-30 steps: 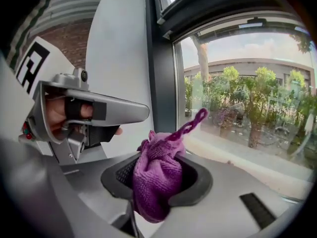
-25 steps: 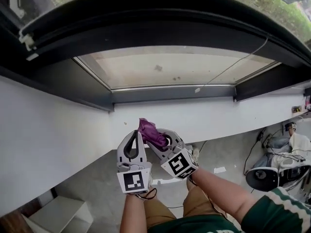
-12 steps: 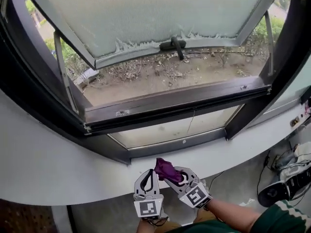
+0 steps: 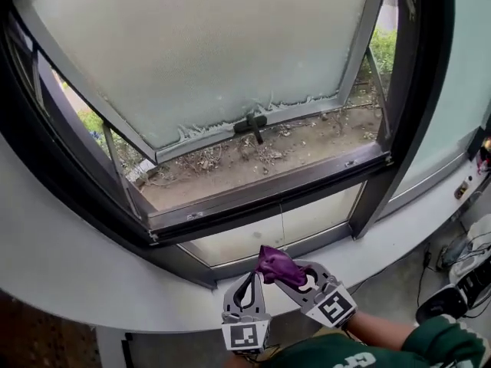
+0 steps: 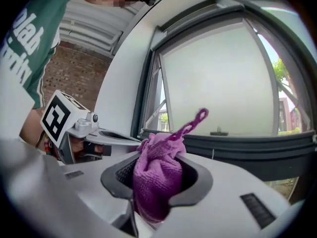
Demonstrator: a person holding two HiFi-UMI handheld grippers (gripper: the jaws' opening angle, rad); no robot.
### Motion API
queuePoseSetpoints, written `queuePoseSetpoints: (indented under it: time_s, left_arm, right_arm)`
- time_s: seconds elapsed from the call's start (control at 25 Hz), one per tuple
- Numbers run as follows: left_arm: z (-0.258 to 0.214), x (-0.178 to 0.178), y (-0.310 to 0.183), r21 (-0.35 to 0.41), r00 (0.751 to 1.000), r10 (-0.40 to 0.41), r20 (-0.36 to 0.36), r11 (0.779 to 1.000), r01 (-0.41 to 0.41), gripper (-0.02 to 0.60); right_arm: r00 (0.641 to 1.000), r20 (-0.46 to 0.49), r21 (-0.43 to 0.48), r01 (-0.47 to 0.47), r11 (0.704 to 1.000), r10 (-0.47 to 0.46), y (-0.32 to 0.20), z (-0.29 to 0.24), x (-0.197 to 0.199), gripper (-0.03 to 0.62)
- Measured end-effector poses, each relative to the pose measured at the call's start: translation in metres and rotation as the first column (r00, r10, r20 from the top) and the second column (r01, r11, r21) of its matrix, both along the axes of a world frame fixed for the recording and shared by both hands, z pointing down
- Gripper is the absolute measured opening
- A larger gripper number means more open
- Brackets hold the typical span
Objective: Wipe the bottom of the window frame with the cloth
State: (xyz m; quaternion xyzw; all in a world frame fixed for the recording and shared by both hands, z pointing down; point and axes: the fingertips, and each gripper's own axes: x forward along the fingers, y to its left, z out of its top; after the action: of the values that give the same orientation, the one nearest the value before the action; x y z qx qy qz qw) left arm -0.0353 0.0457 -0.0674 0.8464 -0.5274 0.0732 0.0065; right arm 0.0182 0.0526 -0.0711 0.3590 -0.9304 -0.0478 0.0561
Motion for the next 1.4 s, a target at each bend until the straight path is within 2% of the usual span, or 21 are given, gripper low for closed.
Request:
queuePoseSetpoints:
  time_s: [0.08,0.32,0.48,0.76,1.04,1.4]
  left_arm:
    - [-0.012,0.005,-0.001,0.031,1.000,0.015,0.009,0.999,-0.015,0.003]
    - [-0.033,0.003,-0.003,0.060,1.000,0.016,-0.018,0.998,-0.015,0.003]
    - [-0.041,0.006,-0.006,0.080,0.998,0.049,-0.025,0.996,-0.047,0.003]
    - [-0.052,0.018,0.009,0.105,0.995,0.098,0.001,0.990,-0.098,0.003]
    - [-0.060,0.020,0.022,0.133,0.993,0.112,0.024,0.984,-0.115,0.003]
    - [-0.065,0.006,0.035,0.134,0.994,0.108,0.034,0.985,-0.112,0.003]
  right_arm:
    - [1.000,0.009,0.033,-0.030,0.999,0.029,-0.001,-0.018,0.009,0.152]
    - [0.995,0.068,0.076,-0.073,0.994,0.068,0.009,-0.053,0.024,0.152]
    - [0.988,0.093,0.051,-0.128,0.990,0.123,0.009,-0.061,0.039,0.152]
    - [0.977,0.112,0.067,-0.187,0.980,0.179,0.015,-0.069,0.057,0.152]
    - [0.980,0.115,0.093,-0.170,0.981,0.159,0.024,-0.080,0.054,0.152]
    - [0.993,0.055,0.107,-0.111,0.988,0.105,0.035,-0.082,0.036,0.152]
